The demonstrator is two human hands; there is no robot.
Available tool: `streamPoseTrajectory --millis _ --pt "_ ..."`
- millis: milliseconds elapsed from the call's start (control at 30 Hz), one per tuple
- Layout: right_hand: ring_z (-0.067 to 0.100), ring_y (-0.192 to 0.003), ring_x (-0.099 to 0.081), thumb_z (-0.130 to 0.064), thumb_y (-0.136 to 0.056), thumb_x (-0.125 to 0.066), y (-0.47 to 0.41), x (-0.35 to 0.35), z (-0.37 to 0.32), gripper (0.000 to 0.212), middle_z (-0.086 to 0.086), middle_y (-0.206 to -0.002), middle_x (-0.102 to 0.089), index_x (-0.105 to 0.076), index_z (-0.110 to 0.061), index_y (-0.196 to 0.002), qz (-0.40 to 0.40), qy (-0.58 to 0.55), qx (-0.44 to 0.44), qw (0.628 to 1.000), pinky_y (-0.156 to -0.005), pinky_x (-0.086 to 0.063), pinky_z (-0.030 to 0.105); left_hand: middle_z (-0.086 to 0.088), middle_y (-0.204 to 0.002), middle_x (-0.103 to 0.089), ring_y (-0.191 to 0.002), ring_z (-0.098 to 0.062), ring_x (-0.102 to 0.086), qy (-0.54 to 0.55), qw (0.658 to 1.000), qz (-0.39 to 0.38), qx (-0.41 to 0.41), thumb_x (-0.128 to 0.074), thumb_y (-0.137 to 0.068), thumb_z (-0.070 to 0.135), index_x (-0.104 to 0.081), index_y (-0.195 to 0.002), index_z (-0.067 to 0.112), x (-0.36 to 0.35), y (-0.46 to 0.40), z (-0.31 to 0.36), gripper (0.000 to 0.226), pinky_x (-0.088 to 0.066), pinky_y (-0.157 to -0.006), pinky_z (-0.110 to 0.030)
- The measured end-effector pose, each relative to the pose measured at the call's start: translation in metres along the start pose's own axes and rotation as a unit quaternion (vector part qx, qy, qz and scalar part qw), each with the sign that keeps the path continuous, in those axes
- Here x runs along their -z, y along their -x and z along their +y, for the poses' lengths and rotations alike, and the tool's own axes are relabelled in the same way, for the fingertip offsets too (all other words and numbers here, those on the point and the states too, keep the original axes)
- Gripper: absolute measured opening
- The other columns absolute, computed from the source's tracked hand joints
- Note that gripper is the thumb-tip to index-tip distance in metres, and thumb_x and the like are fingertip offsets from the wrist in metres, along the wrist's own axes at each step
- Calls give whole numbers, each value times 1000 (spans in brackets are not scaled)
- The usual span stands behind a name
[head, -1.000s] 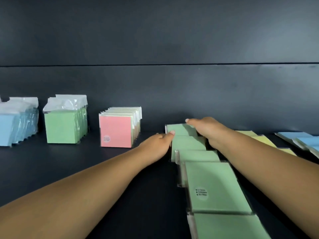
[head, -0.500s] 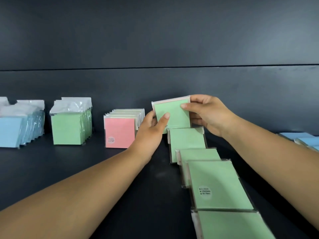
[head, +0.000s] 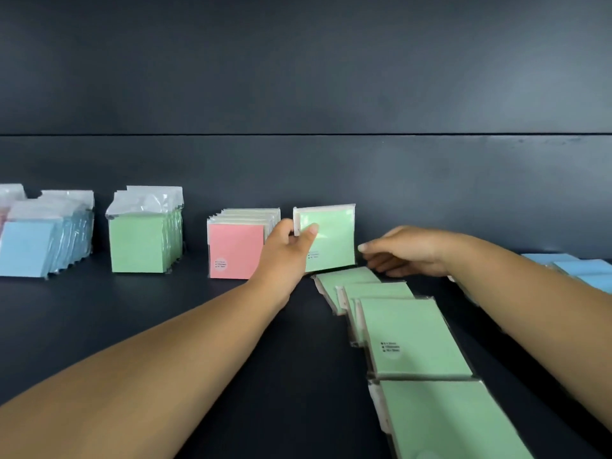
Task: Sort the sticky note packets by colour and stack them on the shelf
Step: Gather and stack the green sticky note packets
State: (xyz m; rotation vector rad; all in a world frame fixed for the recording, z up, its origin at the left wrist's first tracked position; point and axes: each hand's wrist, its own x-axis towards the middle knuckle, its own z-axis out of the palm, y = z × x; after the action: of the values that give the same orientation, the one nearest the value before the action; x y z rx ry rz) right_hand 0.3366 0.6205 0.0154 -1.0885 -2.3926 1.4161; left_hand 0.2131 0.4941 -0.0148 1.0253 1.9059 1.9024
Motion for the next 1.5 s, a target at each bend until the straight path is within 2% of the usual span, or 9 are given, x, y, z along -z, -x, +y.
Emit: streamPoseTrajectory --millis 167,367,533,667,867,1067,1167,1300,1500 --pt "19 -101 -56 -38 -84 -63 1 -4 3 36 7 -105 -62 -65 -8 -104 12 121 -9 993 -87 -46 29 -5 -83 -56 -81 -24 -57 -18 998 54 -41 -54 -91 32 -48 -77 19 13 6 21 20 -50 -85 -41" --pt "26 -104 -59 -62 -78 -57 1 -16 -3 62 6 -110 -62 -62 -10 -111 5 286 -58 957 -92 -46 33 4 -75 -56 -63 -6 -49 -150 973 91 -149 -52 -92 31 -51 -86 17 59 23 43 15 -36 -51 -13" --pt "24 -103 -51 -50 -81 -61 0 -24 -20 62 12 -120 -55 -54 -1 -118 -6 254 -127 959 -95 -42 33 -1 -83 -60 -75 -17 -56 -136 984 93 -74 -53 -92 28 -52 -84 17 74 32 16 13 -41 -54 -20" --pt "16 -87 -42 -43 -79 -67 -4 -22 -23 40 3 -83 -44 -49 -7 -82 15 219 -153 964 -75 -34 26 -20 -104 -63 -96 -37 -60 -106 991 80 -20 -55 -90 31 -57 -96 8 71 25 9 24 -49 -81 -43" --pt "22 -92 -53 -29 -63 -83 -13 -21 -15 46 8 -91 -52 -56 -6 -92 8 100 -178 979 -94 -42 32 -15 -108 -62 -102 -34 -61 -55 996 64 11 -55 -90 33 -55 -83 24 78 21 9 11 -49 -91 -52" --pt "24 -87 -58 -15 -72 -77 -12 -20 -14 36 9 -94 -63 -57 -9 -101 50 -31 -66 996 -79 -48 34 -4 -93 -62 -81 -17 -63 66 996 52 41 -51 -94 22 -50 -80 21 78 21 12 15 -56 -68 -34" --pt "28 -95 -66 -7 -76 -72 -6 -15 -25 38 13 -107 -68 -58 -6 -112 90 -143 22 985 -89 -52 42 -4 -93 -64 -81 -18 -64 100 993 31 59 -50 -95 22 -51 -84 18 77 22 11 11 -56 -62 -30" --pt "17 -75 -72 -10 -79 -67 12 -16 -48 27 5 -88 -74 -63 -10 -106 4 -252 123 960 -68 -59 33 -6 -98 -67 -86 -23 -67 149 987 9 62 -49 -95 23 -54 -90 17 76 23 15 9 -59 -67 -36" --pt "16 -88 -69 -19 -82 -68 21 -56 -64 29 4 -98 -72 -61 -13 -110 -65 -133 171 974 -83 -56 34 2 -85 -72 -74 -14 -72 211 975 -33 66 -44 -97 30 -57 -91 20 74 27 22 17 -59 -65 -34"
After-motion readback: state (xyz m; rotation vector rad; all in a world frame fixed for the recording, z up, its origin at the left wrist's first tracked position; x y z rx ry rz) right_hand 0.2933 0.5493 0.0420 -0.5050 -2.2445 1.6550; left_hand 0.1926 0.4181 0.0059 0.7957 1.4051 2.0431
